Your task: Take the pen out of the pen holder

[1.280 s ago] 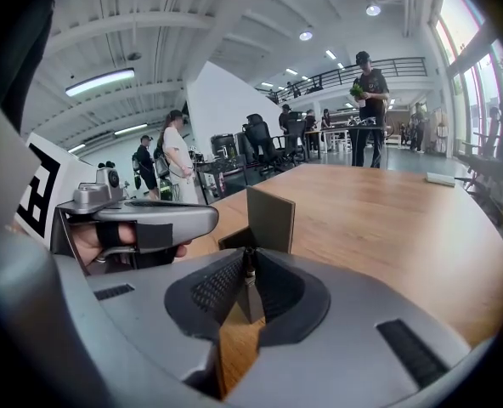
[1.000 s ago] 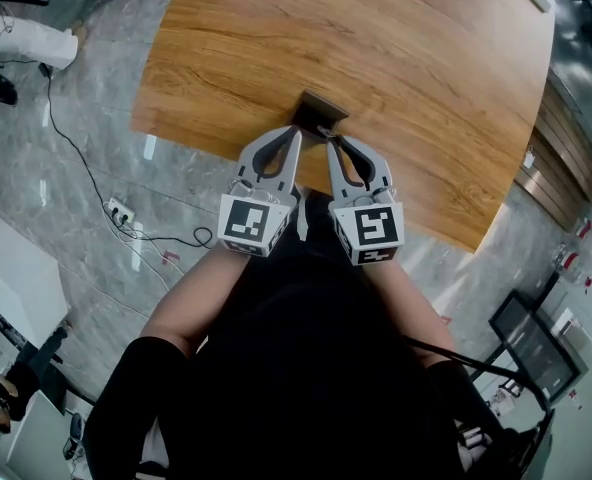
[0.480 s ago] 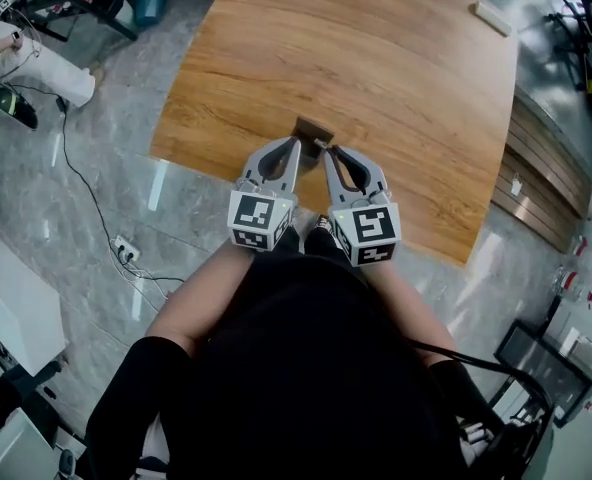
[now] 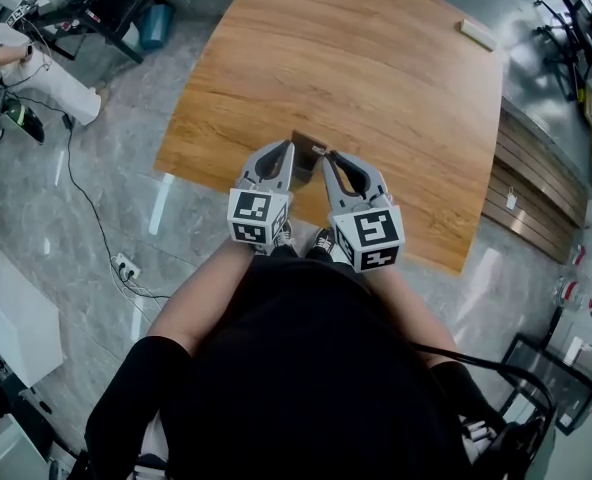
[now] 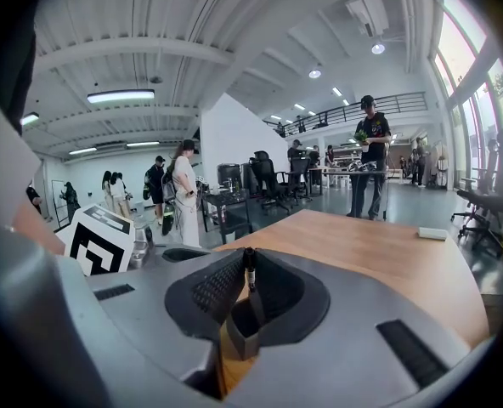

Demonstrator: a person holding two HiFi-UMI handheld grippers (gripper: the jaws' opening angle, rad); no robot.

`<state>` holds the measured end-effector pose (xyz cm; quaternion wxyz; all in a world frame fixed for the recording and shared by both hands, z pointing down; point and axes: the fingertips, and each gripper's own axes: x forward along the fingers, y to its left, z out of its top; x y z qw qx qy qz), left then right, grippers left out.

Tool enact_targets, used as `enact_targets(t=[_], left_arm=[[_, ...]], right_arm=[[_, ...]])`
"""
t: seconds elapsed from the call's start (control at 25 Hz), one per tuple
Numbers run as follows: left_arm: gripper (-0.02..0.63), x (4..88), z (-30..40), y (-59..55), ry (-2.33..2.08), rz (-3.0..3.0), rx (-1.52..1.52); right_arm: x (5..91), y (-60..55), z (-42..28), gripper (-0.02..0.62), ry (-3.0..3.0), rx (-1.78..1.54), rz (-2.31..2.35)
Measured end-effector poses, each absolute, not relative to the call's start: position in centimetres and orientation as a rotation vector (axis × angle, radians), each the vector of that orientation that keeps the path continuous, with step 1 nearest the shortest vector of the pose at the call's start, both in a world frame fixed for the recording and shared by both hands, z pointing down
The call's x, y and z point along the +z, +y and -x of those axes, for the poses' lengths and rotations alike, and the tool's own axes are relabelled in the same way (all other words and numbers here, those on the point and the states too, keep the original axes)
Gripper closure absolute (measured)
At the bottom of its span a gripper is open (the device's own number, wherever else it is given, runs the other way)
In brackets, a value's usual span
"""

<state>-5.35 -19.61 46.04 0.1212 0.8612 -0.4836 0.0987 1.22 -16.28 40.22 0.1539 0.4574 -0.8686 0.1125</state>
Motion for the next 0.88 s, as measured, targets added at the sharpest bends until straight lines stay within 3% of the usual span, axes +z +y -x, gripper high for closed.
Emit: enact_targets(t=[0.88], left_arm=[[0.606, 47.4, 5.9, -19.6, -1.423, -2.483, 0.321]], right_arm=[[44.3, -17.4, -0.4, 0.554, -2.429, 0.372, -1.215]])
